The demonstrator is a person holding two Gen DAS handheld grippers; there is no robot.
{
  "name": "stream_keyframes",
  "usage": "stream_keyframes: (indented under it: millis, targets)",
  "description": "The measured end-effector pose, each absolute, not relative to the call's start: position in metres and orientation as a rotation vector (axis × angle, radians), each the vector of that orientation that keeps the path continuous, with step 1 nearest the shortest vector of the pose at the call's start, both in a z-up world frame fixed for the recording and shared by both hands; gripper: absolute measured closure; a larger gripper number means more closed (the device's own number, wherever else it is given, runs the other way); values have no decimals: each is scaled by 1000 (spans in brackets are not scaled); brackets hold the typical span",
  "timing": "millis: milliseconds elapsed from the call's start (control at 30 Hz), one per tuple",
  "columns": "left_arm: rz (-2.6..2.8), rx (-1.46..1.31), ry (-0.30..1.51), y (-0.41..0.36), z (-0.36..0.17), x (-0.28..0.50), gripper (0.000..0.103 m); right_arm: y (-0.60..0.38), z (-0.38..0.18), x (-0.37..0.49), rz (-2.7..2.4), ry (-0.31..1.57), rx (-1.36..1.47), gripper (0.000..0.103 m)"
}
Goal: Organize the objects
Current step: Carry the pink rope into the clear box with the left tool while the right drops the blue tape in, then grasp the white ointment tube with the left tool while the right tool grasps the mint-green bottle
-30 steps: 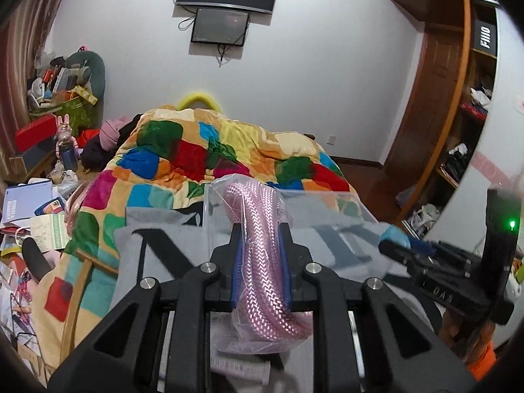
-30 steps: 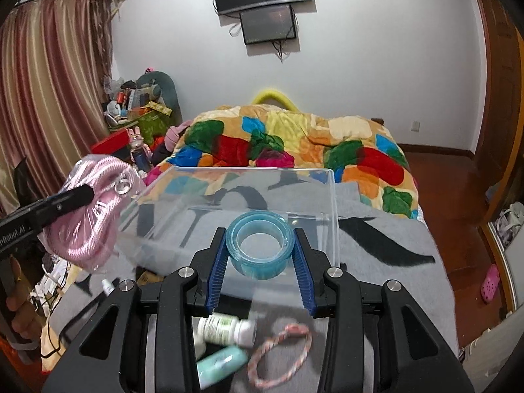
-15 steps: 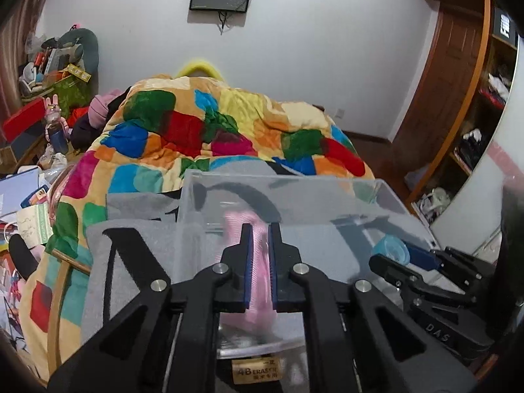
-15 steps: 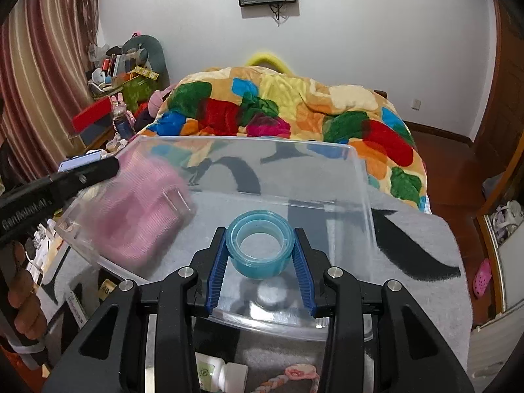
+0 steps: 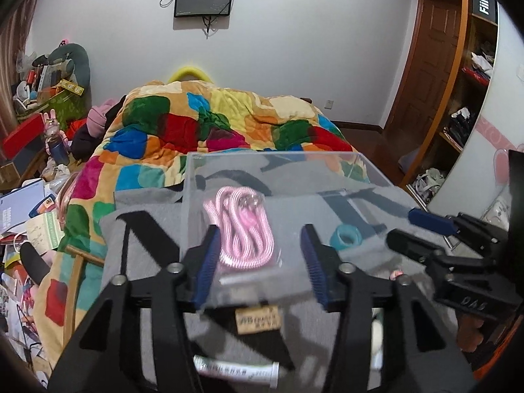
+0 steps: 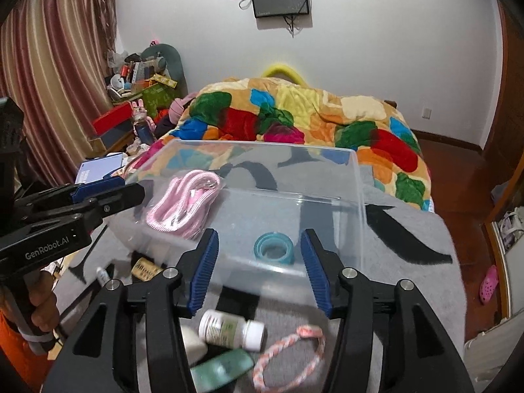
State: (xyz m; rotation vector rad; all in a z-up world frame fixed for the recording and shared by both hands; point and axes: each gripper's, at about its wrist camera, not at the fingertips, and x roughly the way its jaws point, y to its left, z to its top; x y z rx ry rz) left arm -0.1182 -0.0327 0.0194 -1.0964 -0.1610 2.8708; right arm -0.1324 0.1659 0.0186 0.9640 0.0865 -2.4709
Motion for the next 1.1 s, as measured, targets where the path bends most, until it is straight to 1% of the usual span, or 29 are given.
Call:
stream_keyframes:
  millis: [133,233,333,467,600,700,900,1067,1100]
  targets:
    - [2866,-1135,-111,-37,14,-103,37,171,20,-110,-2494,122,924,45]
    - [2851,-1199,-88,-41,2,-94,33,173,14,-96,-2495,137,929,43]
    - [2845,-1268,-57,-43,-13,-85,32,174,1,-84,-2482,144,965,43]
    - [2849,-1343,-26,-45,-34,-75,32,178,-22,-72,-2434,83,1054,43]
    - [2867,-1396,-5,-52,-51,-63,32,174,-40,-63,-2407,61,1103,43]
    - [2889,-1376,-16,-59,-51,-48,29,173,-47,-62,-2406,61,1126,43]
    - [2879,-1392,-85,-73,-53,-29,29,181,-49,-54,-2440,56,1122,43]
    - [2859,-1370,-106,-68,-53,-35,29,185,-43,-42,-2440,31,1118,48]
    - [2855,-1366,-106,-65,-53,-37,31,183,-42,-41,-2435,31,1118,51]
